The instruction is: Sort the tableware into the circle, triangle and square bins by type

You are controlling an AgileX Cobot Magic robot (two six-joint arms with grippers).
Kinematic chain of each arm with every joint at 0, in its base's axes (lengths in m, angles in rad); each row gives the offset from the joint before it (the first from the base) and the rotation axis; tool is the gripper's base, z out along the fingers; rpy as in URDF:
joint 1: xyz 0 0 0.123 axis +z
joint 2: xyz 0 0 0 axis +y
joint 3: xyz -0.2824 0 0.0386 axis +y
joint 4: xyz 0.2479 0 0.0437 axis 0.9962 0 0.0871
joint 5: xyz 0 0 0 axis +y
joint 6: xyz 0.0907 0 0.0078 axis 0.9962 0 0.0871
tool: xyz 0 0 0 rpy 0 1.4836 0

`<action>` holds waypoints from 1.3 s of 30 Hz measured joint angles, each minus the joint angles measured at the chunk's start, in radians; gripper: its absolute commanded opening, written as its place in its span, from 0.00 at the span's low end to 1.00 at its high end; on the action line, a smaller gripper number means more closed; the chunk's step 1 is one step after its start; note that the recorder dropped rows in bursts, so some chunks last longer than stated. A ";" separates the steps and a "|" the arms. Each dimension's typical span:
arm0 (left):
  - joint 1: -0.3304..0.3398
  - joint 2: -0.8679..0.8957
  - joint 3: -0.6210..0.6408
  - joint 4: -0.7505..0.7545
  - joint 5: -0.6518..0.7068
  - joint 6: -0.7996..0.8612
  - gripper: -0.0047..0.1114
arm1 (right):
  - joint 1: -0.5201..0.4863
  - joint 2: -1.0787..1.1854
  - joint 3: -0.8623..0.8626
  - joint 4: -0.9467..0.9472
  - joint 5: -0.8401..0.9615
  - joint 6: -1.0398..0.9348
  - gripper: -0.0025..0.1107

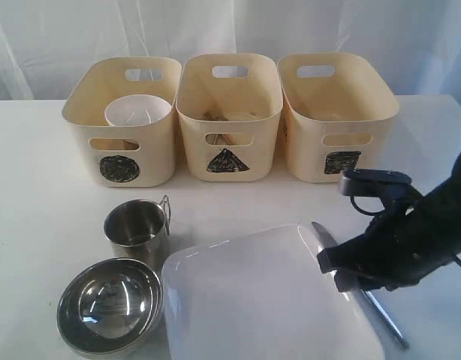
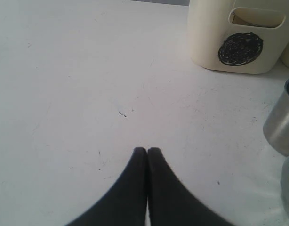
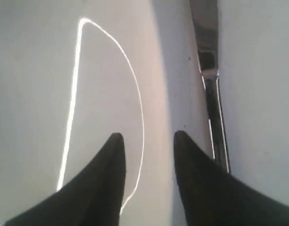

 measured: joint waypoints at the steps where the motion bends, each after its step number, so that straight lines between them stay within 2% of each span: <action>1: 0.000 0.000 0.000 0.000 0.000 0.000 0.04 | 0.000 0.017 -0.027 -0.023 0.018 -0.002 0.37; 5: 0.000 0.000 0.000 0.000 0.000 0.000 0.04 | -0.004 0.077 -0.104 -0.064 0.093 -0.011 0.43; 12: 0.000 0.000 0.000 0.000 0.000 0.000 0.04 | -0.014 0.168 -0.162 -0.072 0.173 -0.046 0.43; 31: 0.000 0.000 0.000 0.000 0.000 0.000 0.04 | -0.018 0.295 -0.188 -0.016 0.194 -0.128 0.43; 39: 0.000 0.000 0.000 0.000 0.000 0.000 0.04 | -0.020 0.335 -0.205 0.055 0.210 -0.170 0.36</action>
